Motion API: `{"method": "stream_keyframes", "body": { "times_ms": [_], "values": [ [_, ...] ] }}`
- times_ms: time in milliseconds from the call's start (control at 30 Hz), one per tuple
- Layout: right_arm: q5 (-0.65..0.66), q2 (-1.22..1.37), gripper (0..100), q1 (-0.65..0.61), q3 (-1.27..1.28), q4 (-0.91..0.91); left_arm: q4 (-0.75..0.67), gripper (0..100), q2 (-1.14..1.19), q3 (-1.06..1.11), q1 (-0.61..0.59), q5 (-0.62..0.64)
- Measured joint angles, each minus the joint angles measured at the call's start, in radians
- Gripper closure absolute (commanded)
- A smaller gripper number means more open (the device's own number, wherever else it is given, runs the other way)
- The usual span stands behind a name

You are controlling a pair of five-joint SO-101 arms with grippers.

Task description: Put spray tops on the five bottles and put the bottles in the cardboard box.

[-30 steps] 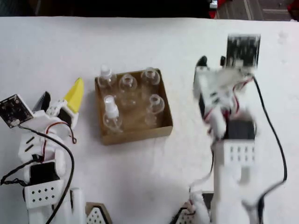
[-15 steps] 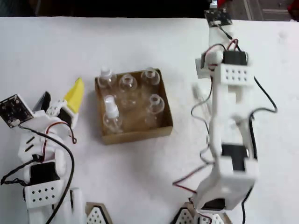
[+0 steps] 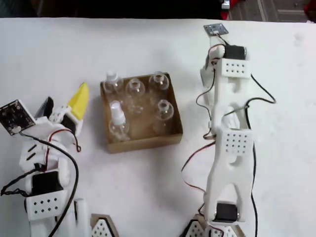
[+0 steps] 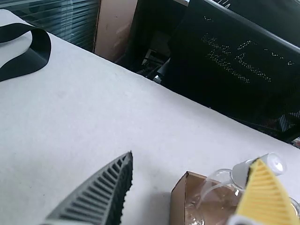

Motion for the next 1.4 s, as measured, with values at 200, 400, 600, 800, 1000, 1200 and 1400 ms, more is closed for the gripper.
{"method": "stream_keyframes", "body": {
  "times_ms": [200, 400, 600, 800, 1000, 1200, 1400],
  "values": [
    [0.005, 0.132, 86.1, -0.002, -0.133, 0.015, 0.0, 64, 0.0, 0.003, 0.0, 0.0],
    [0.087, 0.173, 86.4, 0.0, -0.147, 0.015, 0.0, 64, 0.002, 0.009, 0.0, 0.0],
    [0.104, 0.206, 97.6, 0.0, -0.147, 0.015, 0.0, 64, 0.002, 0.009, 0.0, 0.0],
    [0.109, 0.209, 98.2, 0.005, -0.169, 0.014, 0.0, 64, 0.002, 0.009, 0.0, 0.0],
    [0.109, 0.121, 98.2, 0.012, -0.325, 0.044, 0.0, 64, 0.002, 0.009, 0.0, 0.0],
    [0.109, -0.063, 98.2, 0.009, -0.364, 0.048, 0.0, 64, 0.002, 0.009, 0.0, 0.0],
    [0.025, -0.302, 98.2, 0.009, -0.365, 0.049, 0.0, 64, 0.002, 0.009, 0.034, -0.014]
  ]
}}
